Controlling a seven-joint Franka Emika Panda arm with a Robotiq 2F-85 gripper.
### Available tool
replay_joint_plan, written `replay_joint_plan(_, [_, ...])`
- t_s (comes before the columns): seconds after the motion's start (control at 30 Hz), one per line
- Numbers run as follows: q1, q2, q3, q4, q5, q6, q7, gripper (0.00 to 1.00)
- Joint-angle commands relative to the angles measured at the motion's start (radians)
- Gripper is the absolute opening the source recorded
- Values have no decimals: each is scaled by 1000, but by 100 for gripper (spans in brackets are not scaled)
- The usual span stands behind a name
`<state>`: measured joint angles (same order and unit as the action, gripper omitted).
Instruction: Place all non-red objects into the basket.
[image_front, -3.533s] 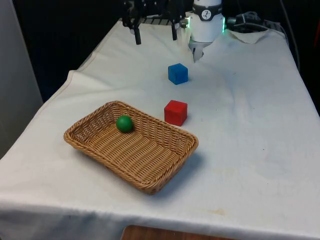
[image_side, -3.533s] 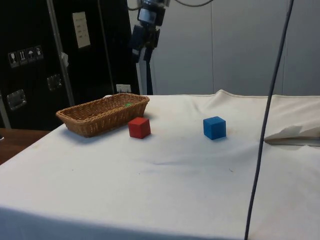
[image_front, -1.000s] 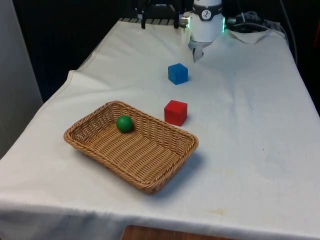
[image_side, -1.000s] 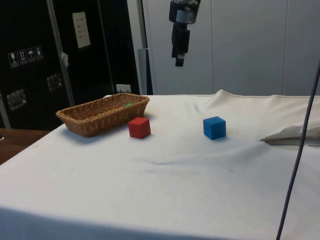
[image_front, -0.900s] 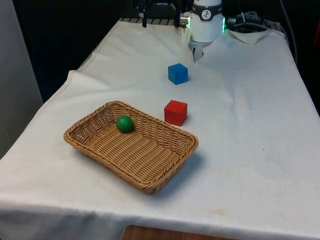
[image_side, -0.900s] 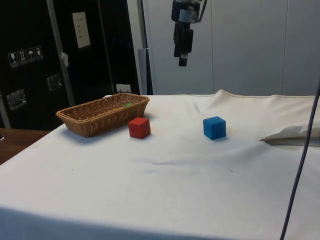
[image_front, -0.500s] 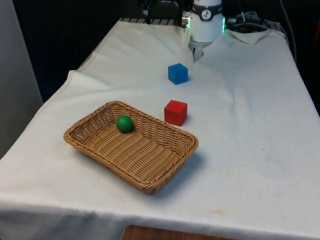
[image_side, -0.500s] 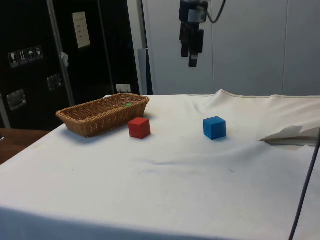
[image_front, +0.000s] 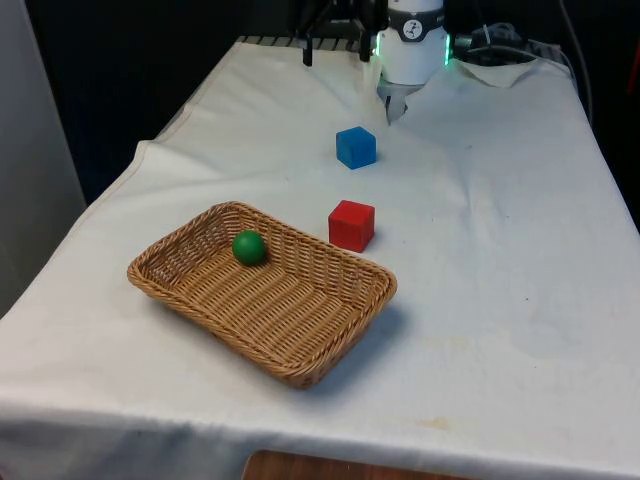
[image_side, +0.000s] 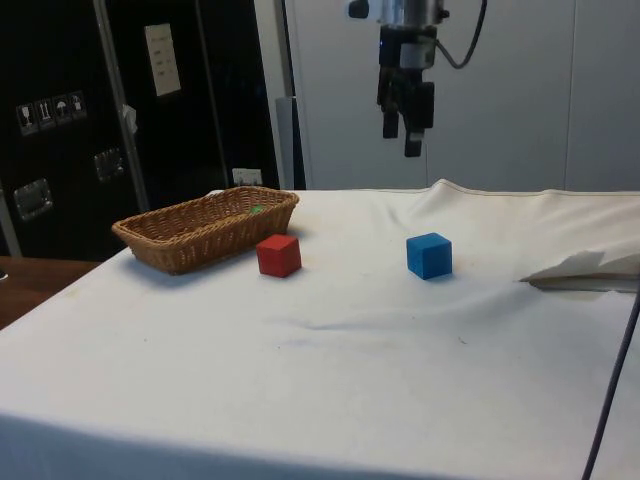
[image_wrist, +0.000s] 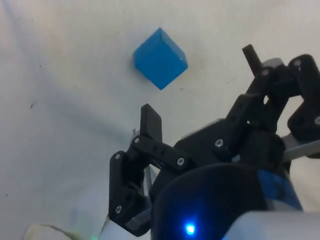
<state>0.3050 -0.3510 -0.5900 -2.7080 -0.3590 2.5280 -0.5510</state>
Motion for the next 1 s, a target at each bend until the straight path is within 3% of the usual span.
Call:
replay_joint_plan(0.0, [7,0,-9,-9,12,4,-20,100])
replay_joint_plan(0.17, [11,-1,-10,-25,41,-5,-59,100])
replay_joint_plan(0.2, [0,3,-4,-21,26,-1,-47,100])
replay_joint_plan(0.23, [12,-1,-10,-27,47,-7,-65,100])
replay_joint_plan(0.47, [17,0,6,-32,114,-38,-113,100])
replay_joint_plan(0.5, [8,3,9,-30,106,-32,-112,100])
replay_joint_plan(0.53, [18,3,11,-32,121,-43,-114,100])
replay_joint_plan(0.67, [21,21,35,-33,134,-61,-98,100])
replay_joint_plan(0.97, [16,69,75,-37,117,-47,-44,100])
